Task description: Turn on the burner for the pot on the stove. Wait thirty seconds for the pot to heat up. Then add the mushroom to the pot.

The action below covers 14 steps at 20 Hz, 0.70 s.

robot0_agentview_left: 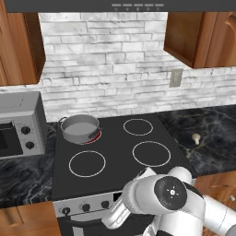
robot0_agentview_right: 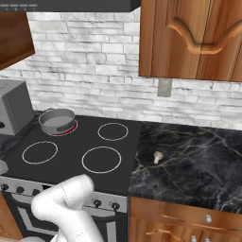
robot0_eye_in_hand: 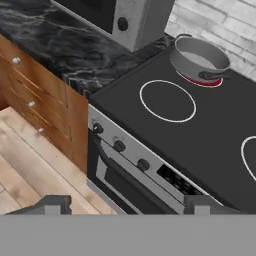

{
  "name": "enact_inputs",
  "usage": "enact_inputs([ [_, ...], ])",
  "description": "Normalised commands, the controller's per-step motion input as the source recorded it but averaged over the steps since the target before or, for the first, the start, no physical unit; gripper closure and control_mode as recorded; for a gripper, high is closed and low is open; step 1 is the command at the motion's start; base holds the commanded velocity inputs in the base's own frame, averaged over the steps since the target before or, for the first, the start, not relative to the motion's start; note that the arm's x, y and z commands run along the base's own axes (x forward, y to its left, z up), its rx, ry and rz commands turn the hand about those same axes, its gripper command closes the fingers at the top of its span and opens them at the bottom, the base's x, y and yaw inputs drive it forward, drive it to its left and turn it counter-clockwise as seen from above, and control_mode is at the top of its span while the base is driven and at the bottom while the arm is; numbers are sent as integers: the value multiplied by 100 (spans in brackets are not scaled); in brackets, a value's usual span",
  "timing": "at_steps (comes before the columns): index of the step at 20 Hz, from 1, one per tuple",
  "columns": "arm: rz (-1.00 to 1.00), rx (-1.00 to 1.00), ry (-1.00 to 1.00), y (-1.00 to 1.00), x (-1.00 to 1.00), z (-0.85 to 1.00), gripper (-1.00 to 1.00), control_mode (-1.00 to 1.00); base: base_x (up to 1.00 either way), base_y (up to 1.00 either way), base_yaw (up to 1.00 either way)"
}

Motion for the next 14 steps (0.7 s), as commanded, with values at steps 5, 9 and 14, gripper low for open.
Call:
enact_inputs([
  [5, -10, 5, 9, -37, 25, 23, -100, -100, 0, 0, 0],
  [9, -9, 6, 21, -48, 7, 30, -100, -100, 0, 0, 0],
  [14, -16, 2, 19, -63, 15, 6, -100, -100, 0, 0, 0],
])
